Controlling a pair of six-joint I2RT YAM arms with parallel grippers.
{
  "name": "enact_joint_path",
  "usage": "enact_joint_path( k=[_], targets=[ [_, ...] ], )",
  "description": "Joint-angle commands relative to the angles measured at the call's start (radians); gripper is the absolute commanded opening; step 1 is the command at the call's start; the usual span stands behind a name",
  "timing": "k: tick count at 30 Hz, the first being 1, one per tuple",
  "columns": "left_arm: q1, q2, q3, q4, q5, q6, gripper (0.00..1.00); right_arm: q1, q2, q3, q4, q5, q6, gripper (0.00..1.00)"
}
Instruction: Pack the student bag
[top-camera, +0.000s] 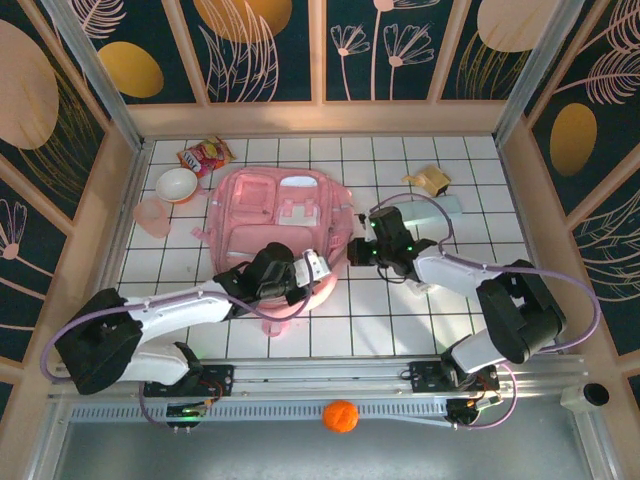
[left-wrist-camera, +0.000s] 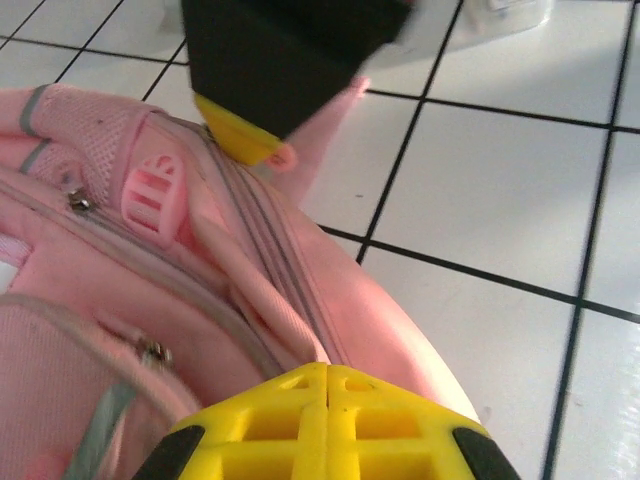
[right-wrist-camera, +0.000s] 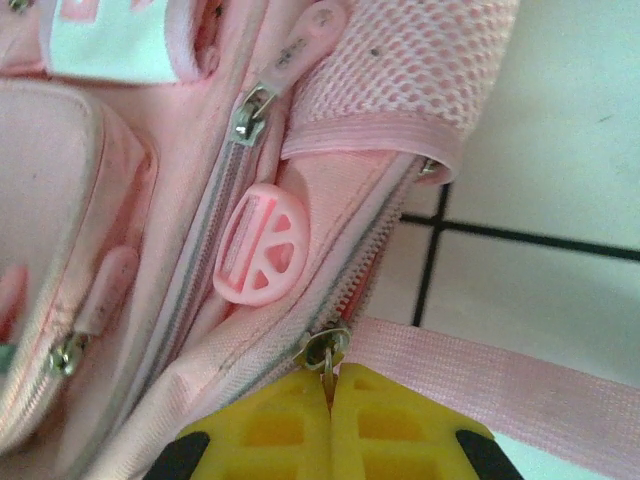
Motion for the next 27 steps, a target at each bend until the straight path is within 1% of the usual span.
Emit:
enact_joint_path(
  k=[1, 3, 5, 6, 8, 9, 10, 11, 12, 13, 15, 16, 18, 21, 23, 27],
  targets=[
    [0.004, -0.046, -0.029, -0.013, 0.112, 0.04, 0.0, -0.079, 0.028, 0.033, 0.078, 0.055, 0.007, 0.0],
    [0.003, -0.065, -0.035, -0.039, 0.165, 0.066, 0.0, -0.116, 0.052, 0.041, 0.105, 0.071, 0.014, 0.0],
    [0.003, -0.08, -0.044, -0.058, 0.175, 0.076, 0.0, -0.14, 0.075, 0.059, 0.116, 0.07, 0.012, 0.0],
    [0.004, -0.087, -0.046, -0.071, 0.154, 0.078, 0.0, -0.14, 0.083, 0.074, 0.112, 0.06, -0.003, 0.0],
    [0.004, -0.113, -0.052, -0.069, 0.07, 0.064, 0.0, -0.126, 0.081, 0.091, 0.102, 0.034, -0.034, 0.0],
    [0.004, -0.134, -0.061, -0.041, 0.015, 0.04, 0.08, -0.112, 0.075, 0.093, 0.091, 0.033, -0.044, 0.0],
    [0.004, -0.155, -0.072, -0.003, -0.036, 0.013, 0.27, -0.099, 0.071, 0.094, 0.079, 0.027, -0.052, 0.0],
    [0.005, -0.168, -0.079, 0.03, -0.069, -0.007, 0.41, -0.086, 0.066, 0.095, 0.065, 0.024, -0.058, 0.0],
    [0.004, -0.171, -0.077, 0.051, -0.08, -0.022, 0.53, -0.071, 0.059, 0.092, 0.051, 0.031, -0.061, 0.0],
    [0.004, -0.163, -0.062, 0.059, -0.074, -0.032, 0.62, -0.055, 0.05, 0.087, 0.04, 0.035, -0.063, 0.0],
    [0.003, -0.12, -0.023, 0.05, -0.054, -0.04, 0.72, -0.031, 0.03, 0.077, 0.027, 0.043, -0.057, 0.0],
    [0.002, -0.087, 0.0, 0.053, -0.061, -0.047, 0.74, -0.024, 0.02, 0.071, 0.027, 0.043, -0.047, 0.0],
    [-0.006, -0.025, 0.037, 0.073, -0.11, -0.073, 0.8, 0.006, 0.003, 0.067, 0.021, 0.048, -0.027, 0.0],
    [-0.022, 0.065, 0.094, 0.071, -0.113, -0.054, 0.84, 0.055, -0.022, 0.063, 0.026, 0.058, 0.008, 0.0],
    [-0.027, 0.114, 0.116, 0.069, -0.117, -0.049, 0.86, 0.08, -0.033, 0.061, 0.02, 0.071, 0.027, 0.0],
    [-0.028, 0.176, 0.113, 0.078, -0.148, -0.052, 0.83, 0.116, -0.052, 0.048, 0.021, 0.075, 0.059, 0.0]
  ],
)
